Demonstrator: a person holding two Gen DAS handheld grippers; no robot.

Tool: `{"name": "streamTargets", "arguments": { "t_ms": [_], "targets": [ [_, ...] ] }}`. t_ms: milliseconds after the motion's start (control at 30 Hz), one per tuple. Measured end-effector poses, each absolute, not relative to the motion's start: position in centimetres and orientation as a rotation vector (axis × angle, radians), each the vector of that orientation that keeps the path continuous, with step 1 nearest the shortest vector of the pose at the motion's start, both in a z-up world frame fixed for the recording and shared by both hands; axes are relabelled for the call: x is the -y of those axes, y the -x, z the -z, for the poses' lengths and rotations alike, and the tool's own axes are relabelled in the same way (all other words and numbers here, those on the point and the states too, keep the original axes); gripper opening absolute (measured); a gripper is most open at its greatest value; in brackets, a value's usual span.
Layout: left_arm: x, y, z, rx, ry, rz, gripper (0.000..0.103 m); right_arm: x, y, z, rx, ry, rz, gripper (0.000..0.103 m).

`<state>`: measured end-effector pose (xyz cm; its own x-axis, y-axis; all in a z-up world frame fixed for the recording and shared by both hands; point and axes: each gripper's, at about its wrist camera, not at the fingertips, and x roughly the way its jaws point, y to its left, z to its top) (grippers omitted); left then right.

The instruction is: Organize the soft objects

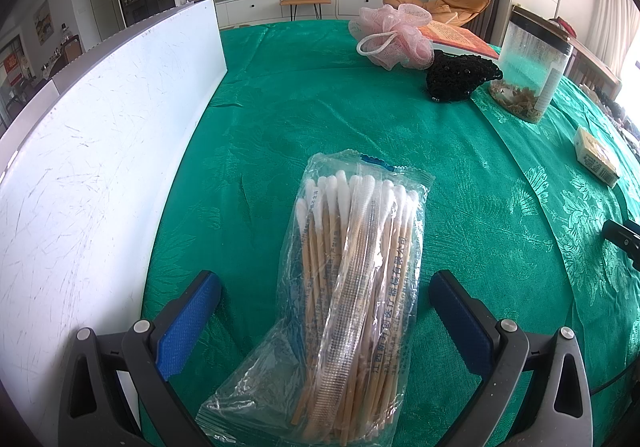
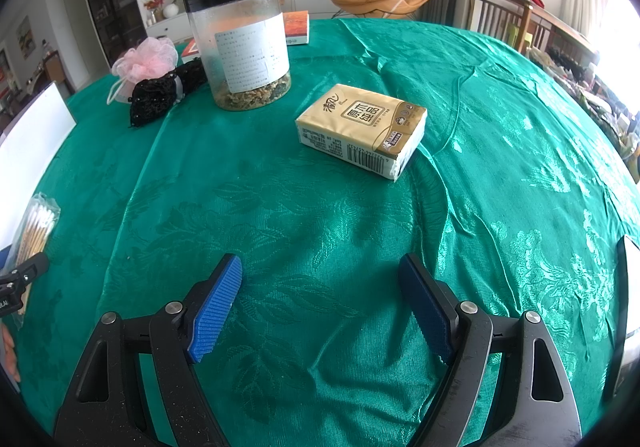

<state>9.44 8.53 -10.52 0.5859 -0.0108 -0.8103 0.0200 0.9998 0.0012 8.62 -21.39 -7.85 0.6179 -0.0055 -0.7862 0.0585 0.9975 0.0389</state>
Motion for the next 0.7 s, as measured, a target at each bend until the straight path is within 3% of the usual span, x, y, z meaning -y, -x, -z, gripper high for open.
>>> {"name": "streamTargets", "arguments": {
  "t_ms": [267, 467, 600, 700],
  "targets": [
    [-8.5, -9.4, 10.6, -0.945, -0.010, 0.018, 0.103, 21.4, -8.6, 7.8, -0.902, -0.066, 0.032, 0.084],
    [-8.4, -10.1, 10.4, -1.054, -0.026, 0.058, 0.103, 27.3, -8.4, 3.9, -0.770, -0.286, -0.063, 0.083],
    [-8.0, -10.0, 10.4, -1.082, -0.048, 0.086, 0.103, 28.6, -14.2, 0.8, -0.884, -0.138, -0.134, 0.084],
    [-7.8, -9.9, 10.4, -1.095, -0.055, 0.091, 0.103, 24.2, -17.8, 1.2, -0.980, 0.217, -0.207, 0.082]
  ]
}}
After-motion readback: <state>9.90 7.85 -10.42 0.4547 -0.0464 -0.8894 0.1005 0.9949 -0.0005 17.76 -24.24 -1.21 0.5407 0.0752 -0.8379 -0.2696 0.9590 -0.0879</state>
